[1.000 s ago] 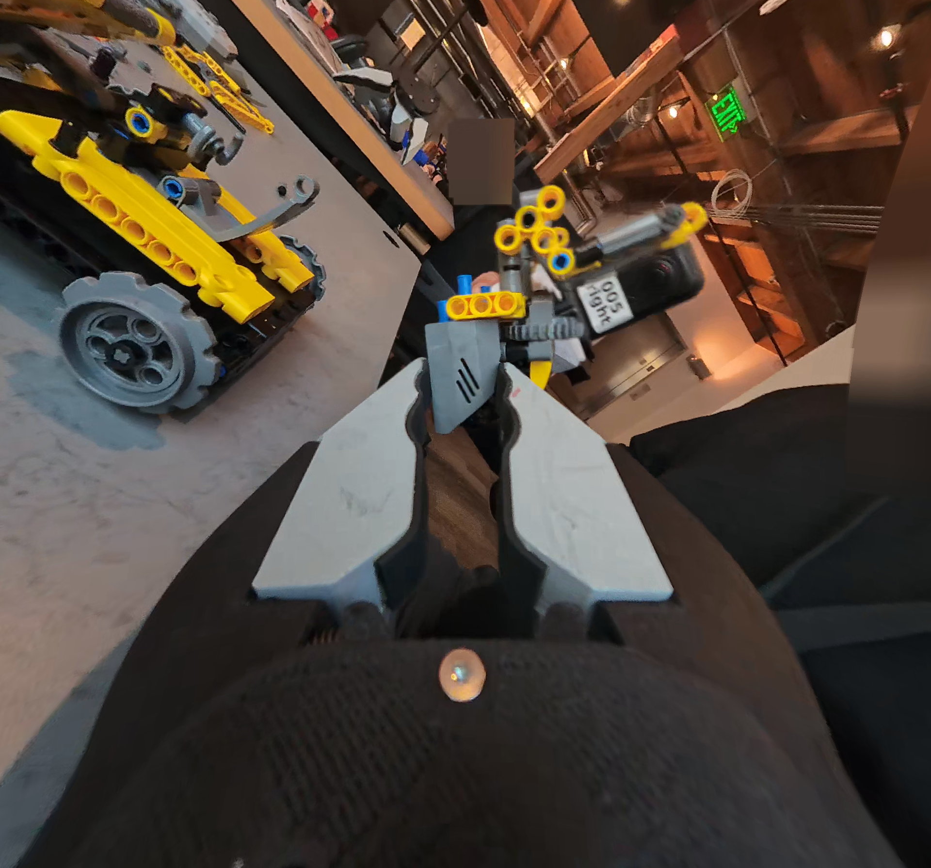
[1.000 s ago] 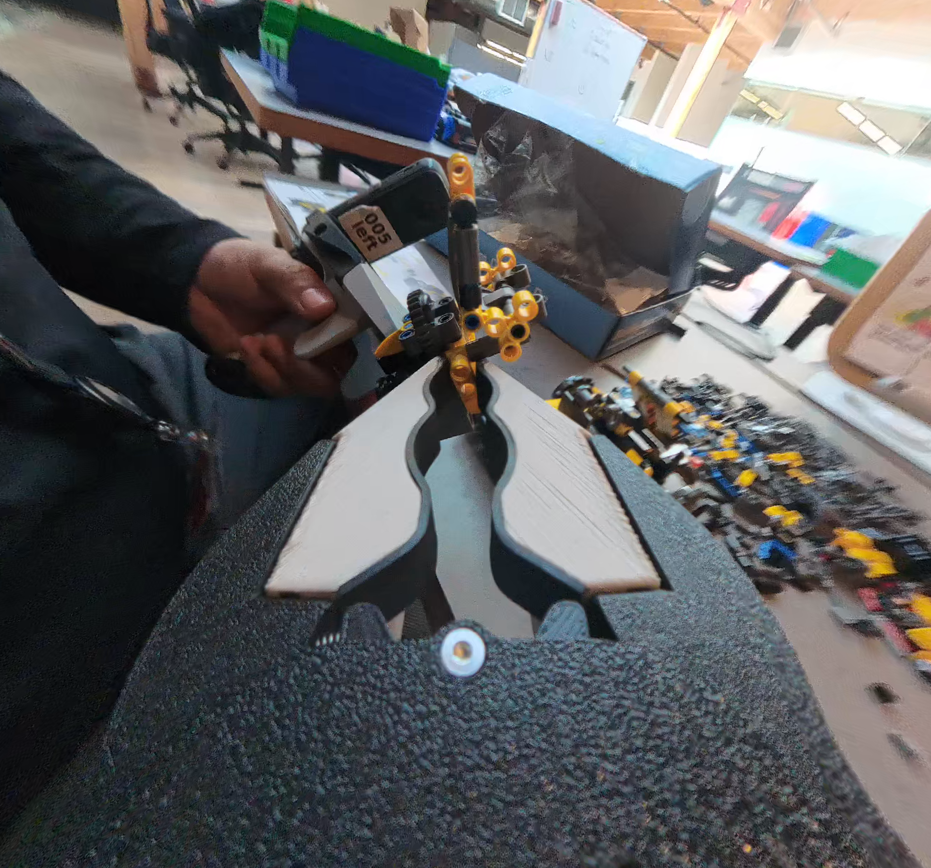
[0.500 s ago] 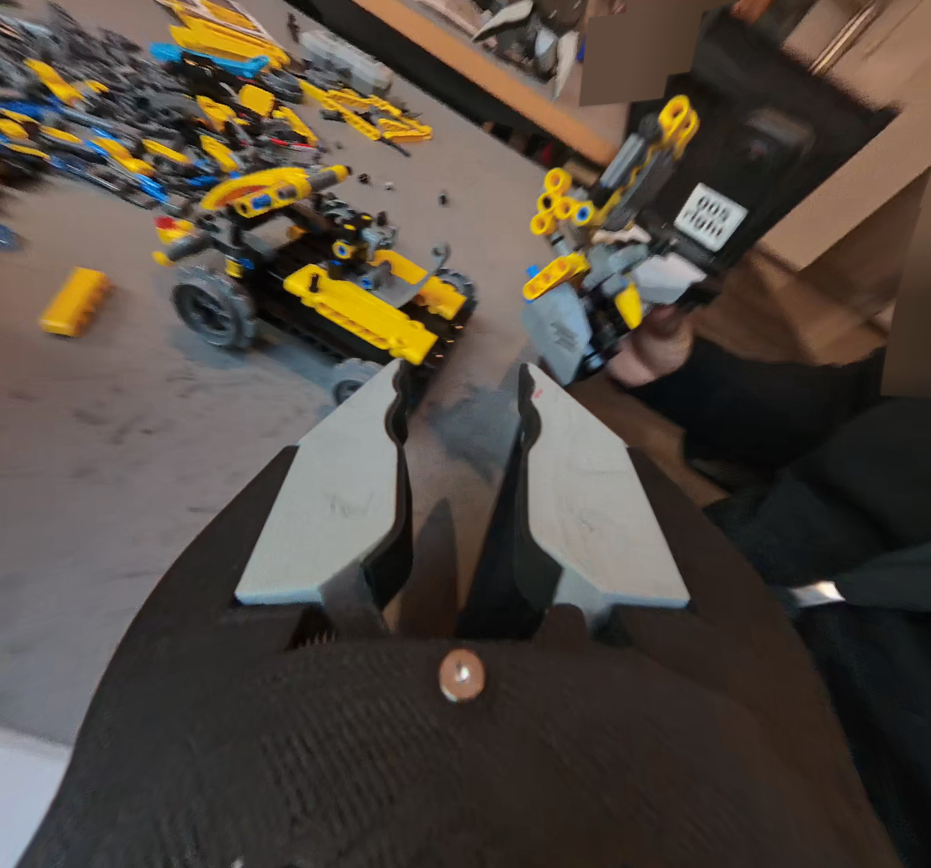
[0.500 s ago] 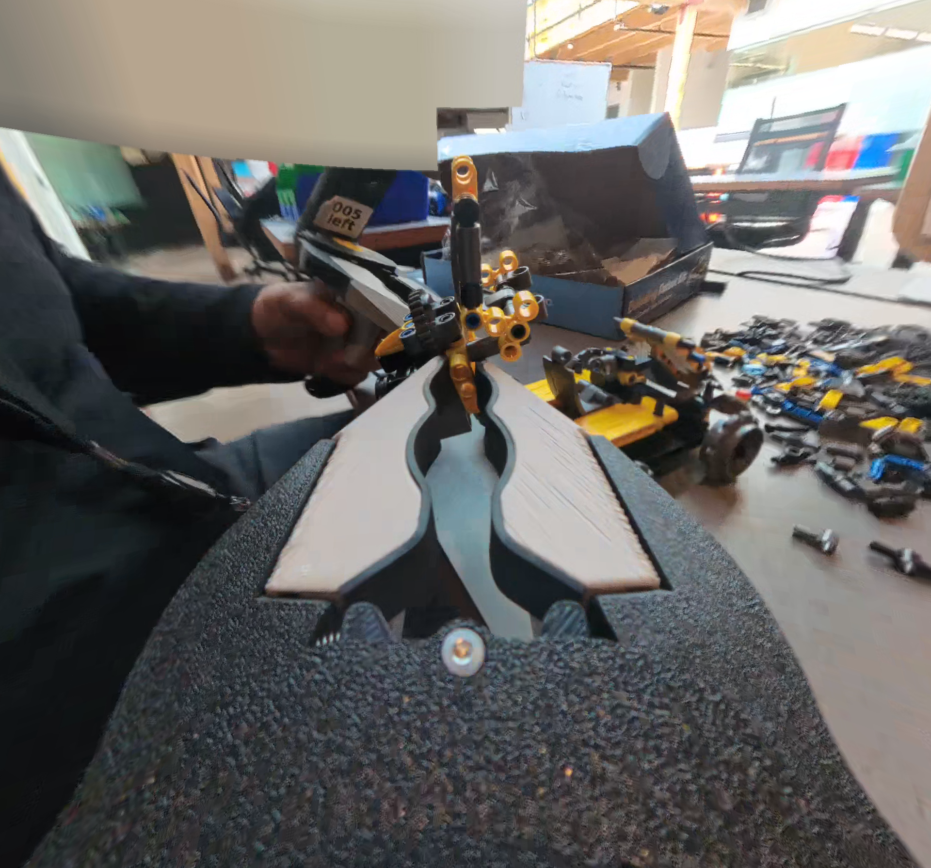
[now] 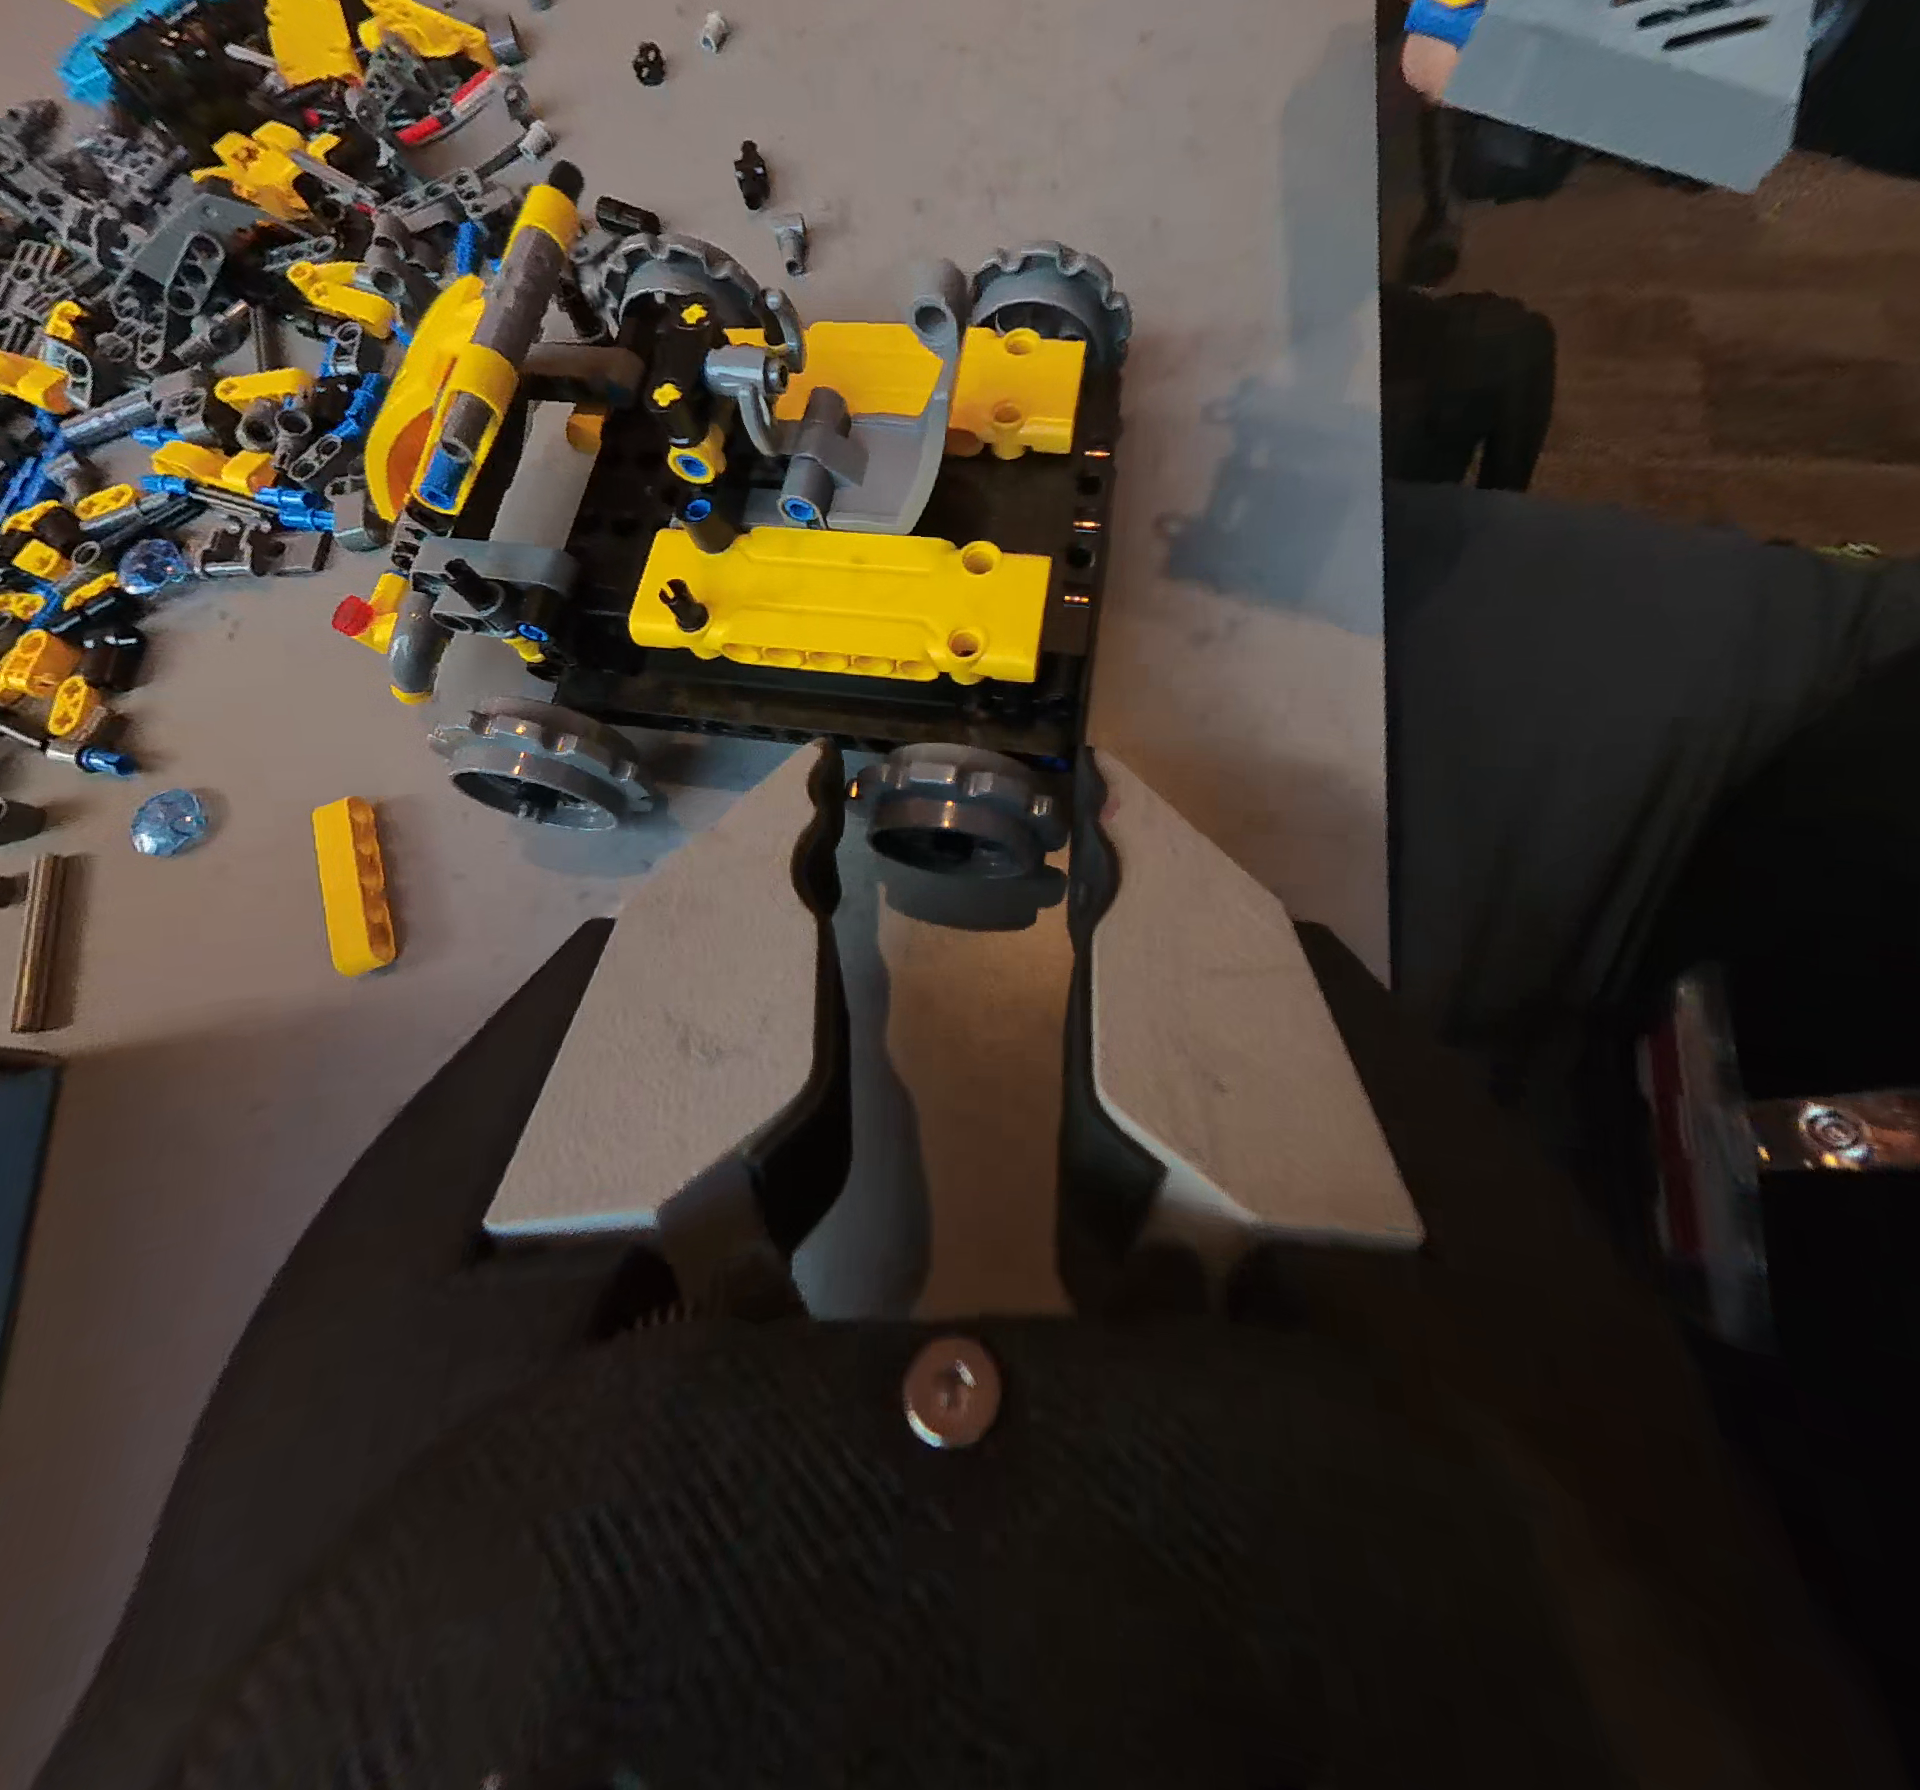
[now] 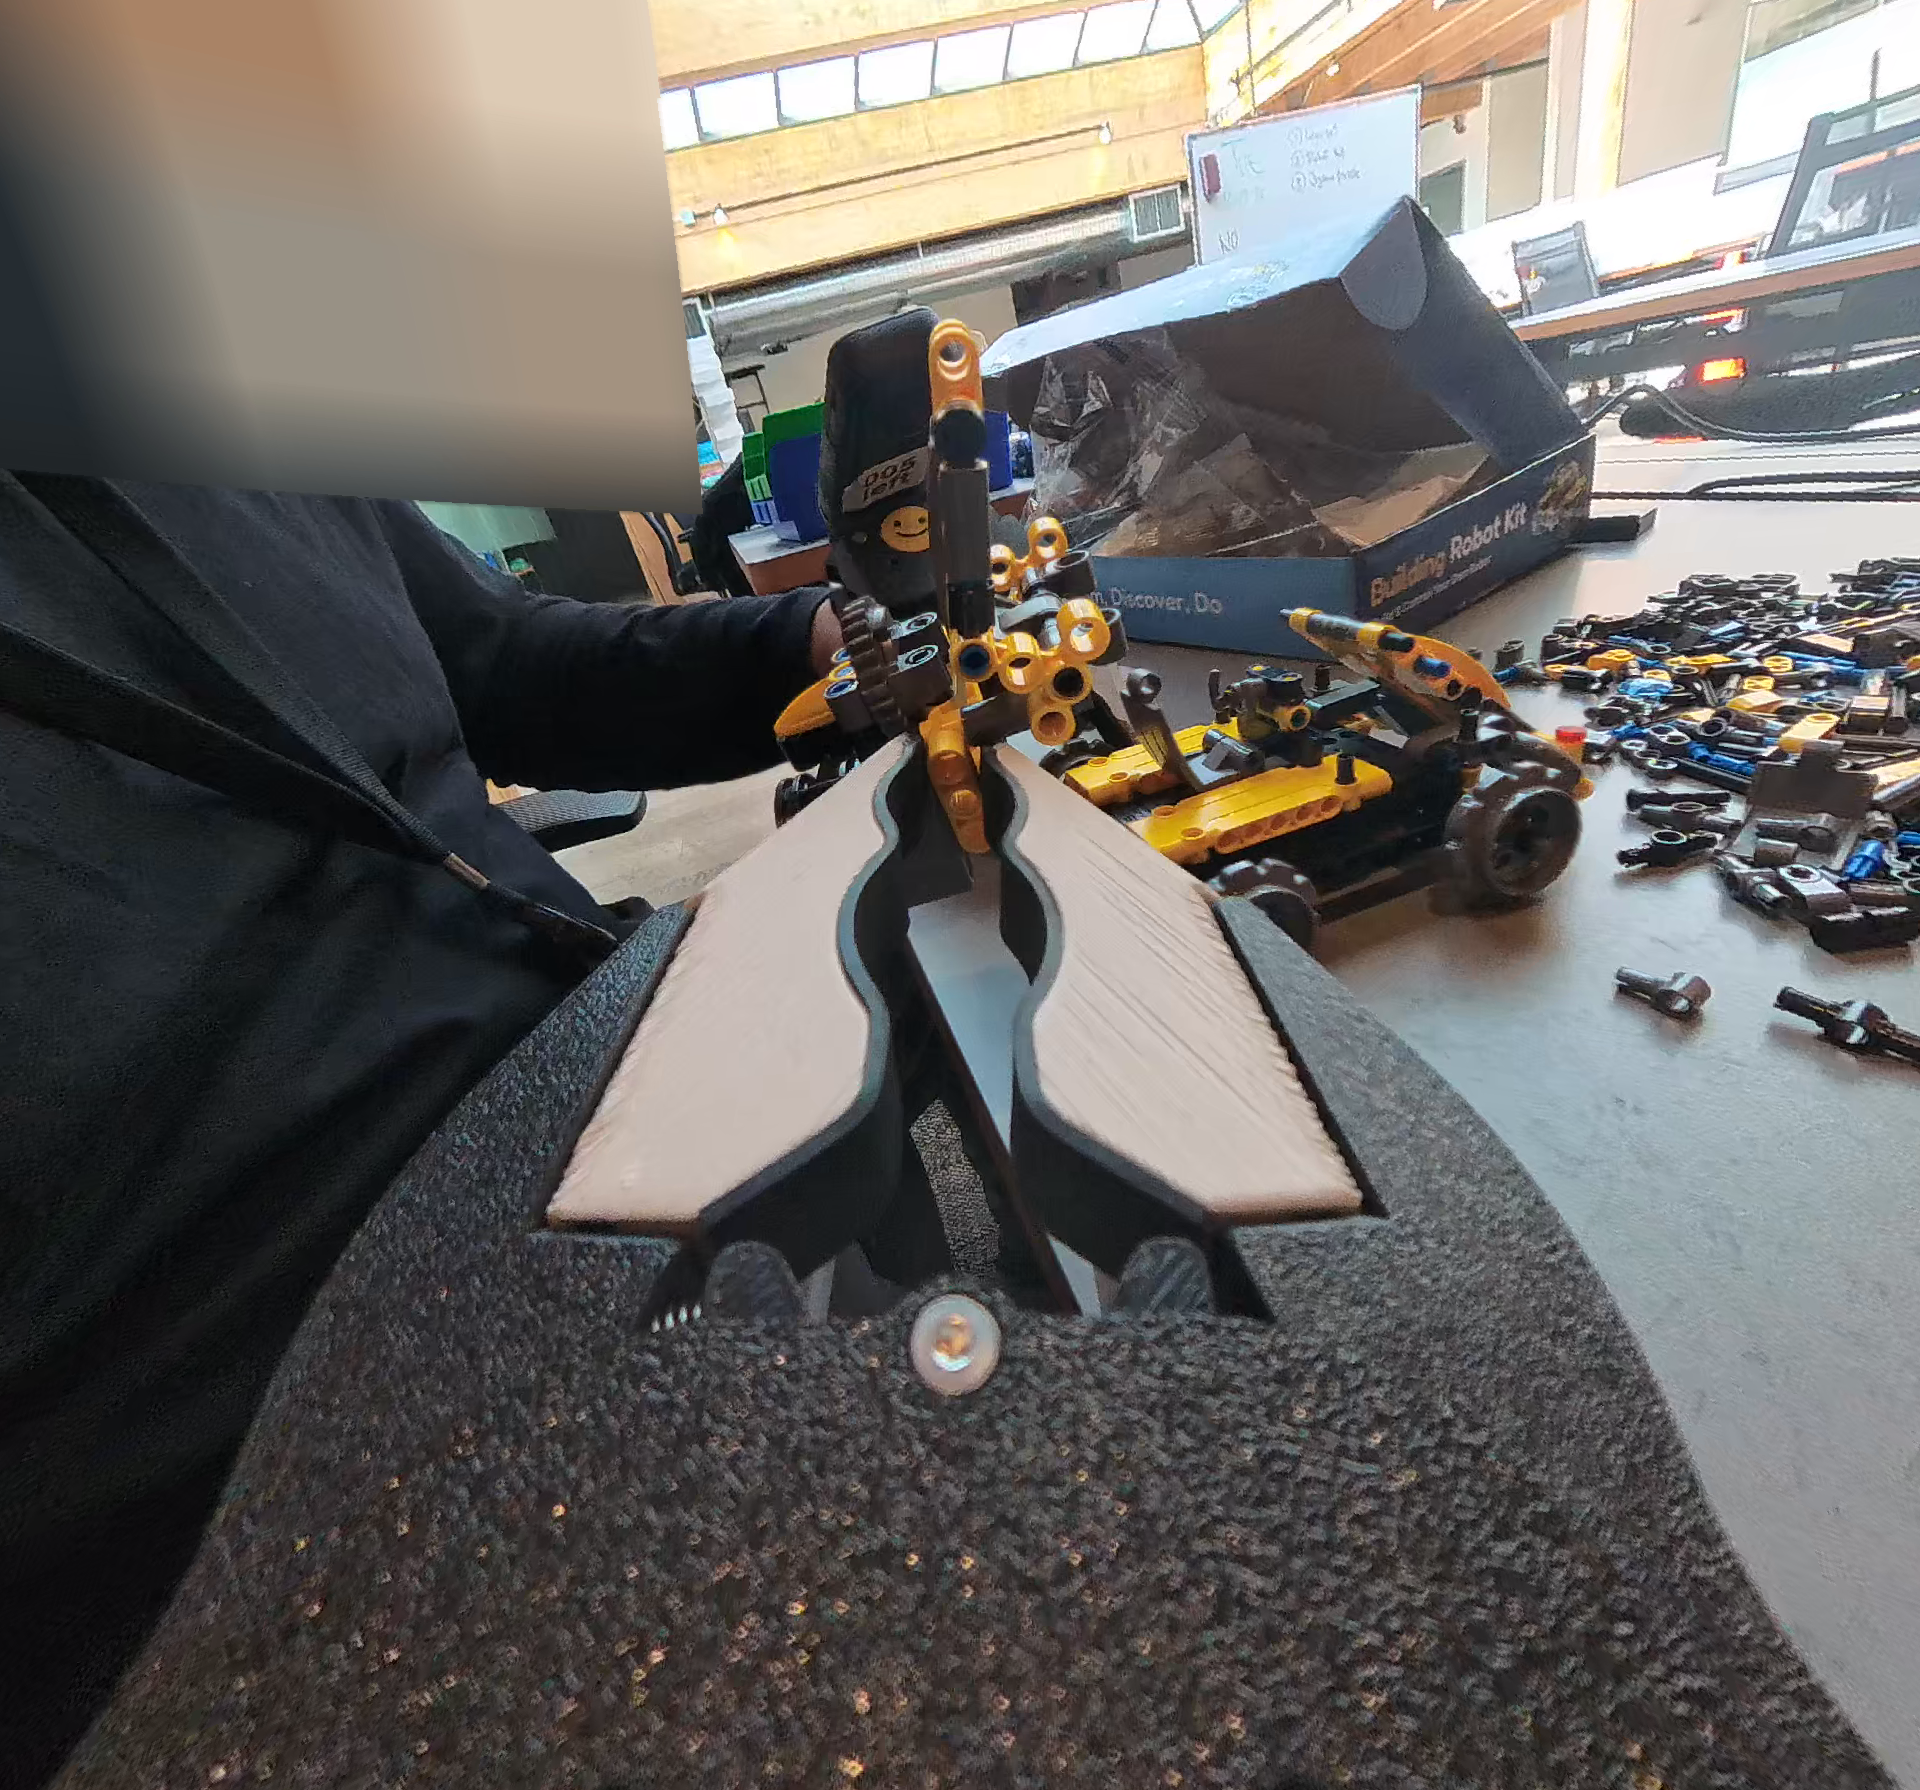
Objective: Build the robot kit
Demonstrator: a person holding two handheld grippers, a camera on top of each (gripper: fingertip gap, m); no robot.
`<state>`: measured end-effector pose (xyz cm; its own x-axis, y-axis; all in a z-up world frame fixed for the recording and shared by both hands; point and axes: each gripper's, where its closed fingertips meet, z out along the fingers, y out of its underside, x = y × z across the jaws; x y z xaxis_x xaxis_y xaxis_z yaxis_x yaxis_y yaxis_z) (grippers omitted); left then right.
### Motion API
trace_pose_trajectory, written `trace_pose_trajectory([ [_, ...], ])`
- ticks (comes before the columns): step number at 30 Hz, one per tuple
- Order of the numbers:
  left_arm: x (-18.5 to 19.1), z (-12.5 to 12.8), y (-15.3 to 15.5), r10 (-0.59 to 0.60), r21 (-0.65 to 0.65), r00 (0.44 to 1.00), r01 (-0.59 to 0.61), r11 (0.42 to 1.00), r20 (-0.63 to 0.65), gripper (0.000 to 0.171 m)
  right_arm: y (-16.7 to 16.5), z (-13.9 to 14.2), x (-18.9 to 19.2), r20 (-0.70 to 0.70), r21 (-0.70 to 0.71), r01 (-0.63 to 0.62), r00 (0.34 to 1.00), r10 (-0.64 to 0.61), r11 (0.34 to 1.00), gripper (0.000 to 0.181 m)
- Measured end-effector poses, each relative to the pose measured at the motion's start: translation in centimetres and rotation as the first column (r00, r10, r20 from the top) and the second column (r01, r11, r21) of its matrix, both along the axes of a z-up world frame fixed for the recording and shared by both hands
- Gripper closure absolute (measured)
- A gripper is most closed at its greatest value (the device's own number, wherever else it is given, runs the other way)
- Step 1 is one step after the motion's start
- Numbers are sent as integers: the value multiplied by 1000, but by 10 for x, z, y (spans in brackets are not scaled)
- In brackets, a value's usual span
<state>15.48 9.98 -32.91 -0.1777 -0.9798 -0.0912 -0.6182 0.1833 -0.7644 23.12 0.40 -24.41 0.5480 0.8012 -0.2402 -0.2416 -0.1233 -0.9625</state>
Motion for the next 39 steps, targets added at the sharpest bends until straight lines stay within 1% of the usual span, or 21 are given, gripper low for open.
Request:
trace_pose_trajectory([
  [6,-26,0,-11,-46,23,997,47,999,-65,132,-5,-5,-12,33,-22,-25,999,25,999,172],
  [9,-39,0,-20,-67,17,994,69,997,-83,131,-4,-11,-21,31,-75,-43,999,45,996,172],
  [11,-43,1,-23,-53,-2,995,53,999,-86,131,-3,-16,-33,45,-108,-61,997,66,992,172],
  [12,-43,3,-22,-22,-3,997,22,1000,-80,128,-3,-17,-40,51,-127,-78,995,85,989,172],
  [13,-42,10,-19,18,-2,998,-18,1000,-53,121,-3,-18,-48,55,-138,-94,993,102,986,172],
  [14,-41,20,-20,40,-18,999,-40,999,-11,118,-2,-18,-54,58,-140,-103,992,112,985,172],
  [15,-42,34,-23,58,-47,997,-56,997,45,119,-1,-19,-60,58,-146,-107,991,116,983,172],
  [18,-48,75,-36,105,-145,973,-76,986,206,128,1,-21,-74,73,-171,-119,988,133,978,172],
  [19,-48,83,-44,118,-191,964,-73,979,237,128,2,-21,-78,83,-168,-118,988,133,979,172],
  [20,-47,84,-52,134,-241,962,-75,968,237,127,3,-21,-83,91,-165,-123,986,139,979,172],
  [21,-44,79,-57,170,-284,963,-107,953,210,126,4,-21,-87,103,-163,-123,985,141,979,172],
  [22,-42,71,-59,215,-316,961,-153,936,171,124,6,-22,-90,122,-156,-112,984,131,981,172],
  [23,-40,62,-59,262,-339,955,-203,919,137,118,9,-23,-92,148,-145,-87,983,108,986,172],
  [25,-40,51,-56,352,-354,930,-296,887,104,108,18,-26,-93,208,-132,-8,977,35,991,172],
  [26,-40,48,-56,389,-342,914,-332,879,113,112,20,-26,-95,222,-122,19,975,9,992,172],
  [28,-43,45,-52,467,-253,873,-424,869,139,119,24,-27,-94,252,-107,96,965,-67,990,172],
  [29,-45,43,-51,485,-185,862,-458,869,144,118,27,-28,-92,261,-103,133,960,-102,986,172],
  [31,-45,43,-51,522,-95,837,-514,853,162,126,30,-28,-89,244,-103,191,956,-162,976,172],
  [33,-44,47,-55,537,-100,825,-527,844,178,139,31,-28,-88,222,-103,220,956,-193,970,172],
  [36,-44,49,-58,551,-150,816,-531,834,173,139,30,-22,-88,210,-79,243,952,-222,967,172],
  [39,-46,55,-57,557,-151,812,-537,830,174,139,31,-19,-86,266,-18,312,917,-296,950,172],
])
